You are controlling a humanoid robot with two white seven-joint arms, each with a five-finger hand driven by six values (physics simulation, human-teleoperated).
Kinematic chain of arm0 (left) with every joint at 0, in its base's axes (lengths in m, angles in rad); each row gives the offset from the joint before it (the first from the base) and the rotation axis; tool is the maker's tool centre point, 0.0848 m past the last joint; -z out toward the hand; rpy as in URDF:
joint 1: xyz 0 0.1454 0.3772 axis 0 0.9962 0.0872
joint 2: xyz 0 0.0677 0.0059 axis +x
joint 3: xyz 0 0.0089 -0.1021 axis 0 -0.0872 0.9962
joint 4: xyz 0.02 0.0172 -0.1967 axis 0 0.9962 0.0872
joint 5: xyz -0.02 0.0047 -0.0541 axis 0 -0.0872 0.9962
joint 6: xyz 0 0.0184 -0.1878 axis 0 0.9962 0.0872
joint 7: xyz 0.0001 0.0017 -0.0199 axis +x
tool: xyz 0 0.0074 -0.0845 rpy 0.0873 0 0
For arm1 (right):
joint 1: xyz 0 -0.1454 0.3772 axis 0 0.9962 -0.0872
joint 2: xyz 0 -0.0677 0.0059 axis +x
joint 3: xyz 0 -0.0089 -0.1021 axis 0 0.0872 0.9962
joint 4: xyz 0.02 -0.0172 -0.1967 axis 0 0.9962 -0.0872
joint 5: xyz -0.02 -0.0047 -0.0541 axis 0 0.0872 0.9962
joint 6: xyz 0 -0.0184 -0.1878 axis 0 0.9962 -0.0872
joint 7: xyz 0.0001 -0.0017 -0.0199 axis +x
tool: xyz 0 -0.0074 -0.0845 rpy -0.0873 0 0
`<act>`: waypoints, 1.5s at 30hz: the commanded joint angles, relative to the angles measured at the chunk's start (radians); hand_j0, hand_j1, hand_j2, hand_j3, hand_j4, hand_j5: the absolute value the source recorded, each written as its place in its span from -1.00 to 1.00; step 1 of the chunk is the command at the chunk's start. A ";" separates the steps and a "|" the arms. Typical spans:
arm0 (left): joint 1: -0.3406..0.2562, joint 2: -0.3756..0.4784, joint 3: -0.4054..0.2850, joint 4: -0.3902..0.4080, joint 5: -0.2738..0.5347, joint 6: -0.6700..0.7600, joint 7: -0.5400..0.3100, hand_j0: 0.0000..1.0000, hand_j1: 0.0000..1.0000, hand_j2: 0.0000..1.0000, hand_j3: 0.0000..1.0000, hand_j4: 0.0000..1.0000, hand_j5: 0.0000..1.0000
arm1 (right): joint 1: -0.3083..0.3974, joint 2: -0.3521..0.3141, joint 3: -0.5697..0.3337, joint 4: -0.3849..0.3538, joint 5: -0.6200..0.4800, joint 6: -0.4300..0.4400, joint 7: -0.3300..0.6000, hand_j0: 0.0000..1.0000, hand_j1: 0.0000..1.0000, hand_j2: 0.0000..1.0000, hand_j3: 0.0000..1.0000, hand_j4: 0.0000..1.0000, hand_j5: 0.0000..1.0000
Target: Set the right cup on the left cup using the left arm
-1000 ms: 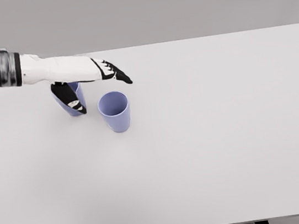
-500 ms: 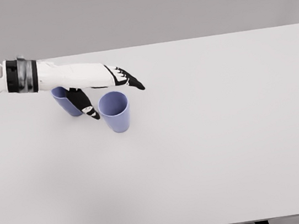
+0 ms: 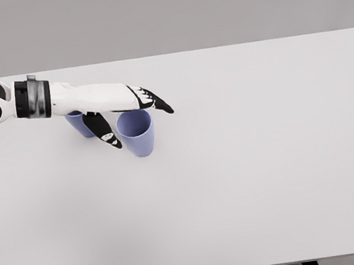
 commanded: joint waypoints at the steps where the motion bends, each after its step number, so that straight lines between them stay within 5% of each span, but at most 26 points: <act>1: 0.000 -0.001 0.002 0.001 0.009 0.002 0.002 1.00 1.00 1.00 1.00 1.00 1.00 | 0.000 0.000 0.000 0.000 0.001 -0.001 0.000 1.00 1.00 1.00 1.00 1.00 1.00; 16: 0.015 0.002 0.002 -0.002 0.005 0.002 0.002 1.00 1.00 1.00 1.00 1.00 1.00 | 0.000 0.000 0.000 0.000 0.001 -0.001 0.000 1.00 1.00 1.00 1.00 1.00 1.00; 20: 0.014 0.005 0.005 0.056 -0.051 0.002 0.005 1.00 1.00 1.00 1.00 1.00 1.00 | 0.000 0.000 0.000 0.000 0.001 -0.001 0.000 1.00 1.00 1.00 1.00 1.00 1.00; 23: 0.046 -0.001 0.077 0.059 -0.095 0.002 0.007 1.00 1.00 1.00 1.00 1.00 1.00 | 0.000 0.000 0.000 0.000 0.001 -0.002 0.000 1.00 1.00 1.00 1.00 1.00 1.00; 45: 0.098 -0.064 0.081 0.105 -0.103 0.002 0.007 1.00 1.00 1.00 1.00 1.00 1.00 | 0.000 0.000 0.000 0.000 0.001 -0.001 0.000 1.00 1.00 1.00 1.00 1.00 1.00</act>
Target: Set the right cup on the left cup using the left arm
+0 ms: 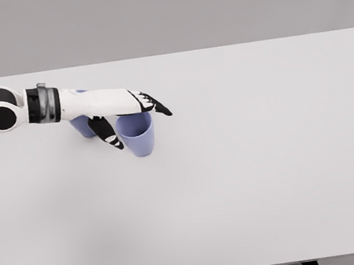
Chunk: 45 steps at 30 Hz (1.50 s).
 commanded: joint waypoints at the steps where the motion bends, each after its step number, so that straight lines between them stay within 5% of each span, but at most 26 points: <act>1: 0.000 -0.004 0.002 0.005 0.002 0.002 0.002 1.00 1.00 1.00 1.00 1.00 1.00 | 0.000 0.000 0.000 0.000 0.001 -0.001 0.000 1.00 1.00 1.00 1.00 1.00 1.00; 19: 0.021 0.014 0.040 -0.007 -0.002 0.002 -0.003 0.04 0.04 0.04 0.04 0.04 0.04 | 0.000 0.000 0.000 0.000 0.001 -0.001 0.000 1.00 1.00 1.00 1.00 1.00 1.00; 23: -0.006 0.055 0.042 -0.058 0.013 0.002 -0.003 0.03 0.03 0.03 0.03 0.03 0.03 | 0.000 0.000 0.000 0.000 0.001 -0.001 0.000 1.00 1.00 1.00 1.00 1.00 1.00; 29: -0.138 0.131 0.020 -0.142 0.083 0.002 -0.010 0.04 0.04 0.04 0.04 0.04 0.04 | 0.000 0.000 0.000 0.000 0.001 -0.001 0.000 1.00 1.00 1.00 1.00 1.00 1.00; 36: -0.250 0.158 -0.040 -0.141 0.142 0.002 -0.012 0.04 0.04 0.04 0.04 0.04 0.04 | 0.000 0.000 0.000 0.000 0.001 -0.001 0.000 1.00 1.00 1.00 1.00 1.00 1.00; 45: -0.291 0.177 -0.075 -0.073 0.142 0.002 -0.012 0.05 0.05 0.05 0.05 0.05 0.05 | 0.000 0.000 0.000 0.000 0.001 -0.001 0.000 1.00 1.00 1.00 1.00 1.00 1.00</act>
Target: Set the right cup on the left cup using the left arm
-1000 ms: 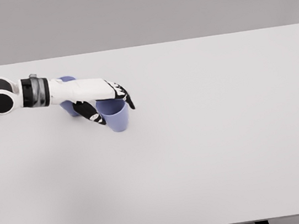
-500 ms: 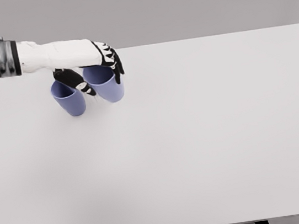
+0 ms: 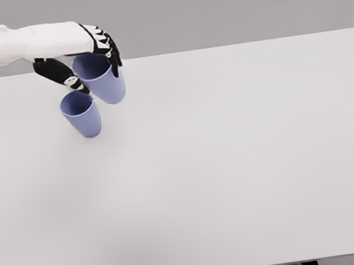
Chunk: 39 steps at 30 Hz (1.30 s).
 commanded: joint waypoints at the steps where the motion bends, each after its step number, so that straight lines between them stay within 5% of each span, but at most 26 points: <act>1: 0.000 0.002 -0.012 0.035 0.006 0.002 0.001 0.05 0.05 0.05 0.05 0.05 0.05 | 0.000 0.000 0.000 0.000 0.001 0.000 0.000 1.00 1.00 1.00 1.00 1.00 1.00; 8: -0.041 -0.001 -0.057 0.105 -0.002 0.002 -0.004 0.06 0.06 0.06 0.06 0.06 0.06 | 0.000 0.000 0.000 0.000 0.001 0.000 0.000 1.00 1.00 1.00 1.00 1.00 1.00; 22: -0.034 -0.018 -0.080 0.274 -0.002 0.002 -0.041 0.08 0.08 0.08 0.08 0.08 0.08 | 0.000 0.000 0.000 0.000 0.001 0.000 0.000 1.00 1.00 1.00 1.00 1.00 1.00; 39: -0.038 -0.024 -0.094 0.210 0.011 0.002 -0.045 0.09 0.09 0.09 0.09 0.09 0.09 | 0.000 0.000 0.000 0.000 0.001 0.000 0.000 1.00 1.00 1.00 1.00 1.00 1.00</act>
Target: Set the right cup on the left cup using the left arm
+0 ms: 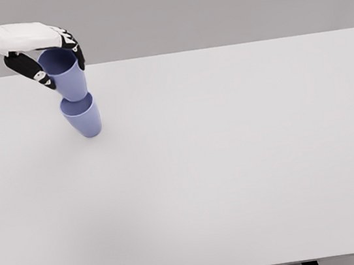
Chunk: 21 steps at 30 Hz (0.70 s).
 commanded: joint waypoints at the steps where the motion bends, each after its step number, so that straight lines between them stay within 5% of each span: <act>1: 0.000 0.006 0.001 -0.024 0.007 0.003 0.001 0.09 0.09 0.09 0.09 0.09 0.09 | 0.000 0.000 0.000 0.000 0.001 -0.001 0.000 1.00 1.00 1.00 1.00 1.00 1.00; 21: -0.003 0.031 -0.025 -0.035 0.029 0.003 0.011 0.11 0.11 0.11 0.11 0.11 0.11 | 0.000 0.000 0.000 0.000 0.001 -0.001 0.000 1.00 1.00 1.00 1.00 1.00 1.00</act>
